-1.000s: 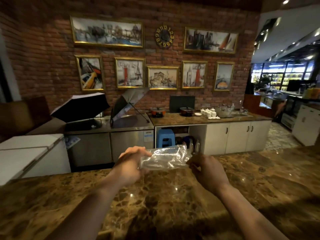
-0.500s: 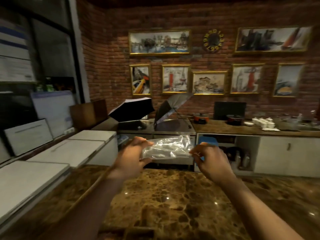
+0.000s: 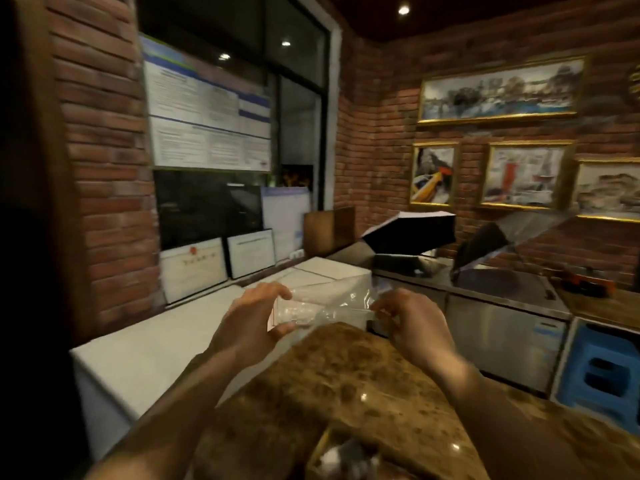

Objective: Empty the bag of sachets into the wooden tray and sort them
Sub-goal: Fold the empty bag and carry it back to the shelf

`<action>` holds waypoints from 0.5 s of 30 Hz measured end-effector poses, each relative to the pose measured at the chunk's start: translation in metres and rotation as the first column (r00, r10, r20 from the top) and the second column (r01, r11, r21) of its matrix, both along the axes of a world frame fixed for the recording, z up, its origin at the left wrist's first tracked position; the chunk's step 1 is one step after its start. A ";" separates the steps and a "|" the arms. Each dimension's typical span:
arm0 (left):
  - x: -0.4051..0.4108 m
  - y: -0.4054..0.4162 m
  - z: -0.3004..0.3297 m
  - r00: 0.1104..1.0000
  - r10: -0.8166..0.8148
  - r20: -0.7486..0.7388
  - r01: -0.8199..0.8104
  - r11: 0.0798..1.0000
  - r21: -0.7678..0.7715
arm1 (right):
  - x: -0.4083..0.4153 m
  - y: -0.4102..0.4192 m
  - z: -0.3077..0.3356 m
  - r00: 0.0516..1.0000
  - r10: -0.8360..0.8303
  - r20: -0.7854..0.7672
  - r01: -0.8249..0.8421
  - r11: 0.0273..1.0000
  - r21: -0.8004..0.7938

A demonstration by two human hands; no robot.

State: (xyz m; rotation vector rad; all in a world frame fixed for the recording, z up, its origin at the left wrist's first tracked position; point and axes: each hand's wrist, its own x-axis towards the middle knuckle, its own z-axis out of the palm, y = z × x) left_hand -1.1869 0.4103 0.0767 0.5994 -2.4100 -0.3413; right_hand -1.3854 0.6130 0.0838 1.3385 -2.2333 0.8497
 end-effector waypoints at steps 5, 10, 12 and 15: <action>0.111 -0.080 -0.008 0.985 0.174 0.002 -0.174 0.984 -0.043 | 0.077 -0.119 -0.002 0.974 0.227 -0.006 -0.227 0.974 0.007; 0.221 -0.128 -0.014 0.914 0.404 0.033 -0.402 0.914 -0.056 | 0.166 -0.221 -0.008 0.930 0.364 -0.050 -0.364 0.931 0.014; 0.267 -0.139 -0.015 0.882 0.468 0.055 -0.464 0.883 -0.062 | 0.203 -0.254 -0.011 0.914 0.405 -0.008 -0.405 0.914 0.039; 0.324 -0.146 -0.016 0.828 0.557 0.059 -0.554 0.830 -0.062 | 0.250 -0.294 -0.020 0.851 0.525 0.014 -0.525 0.851 -0.022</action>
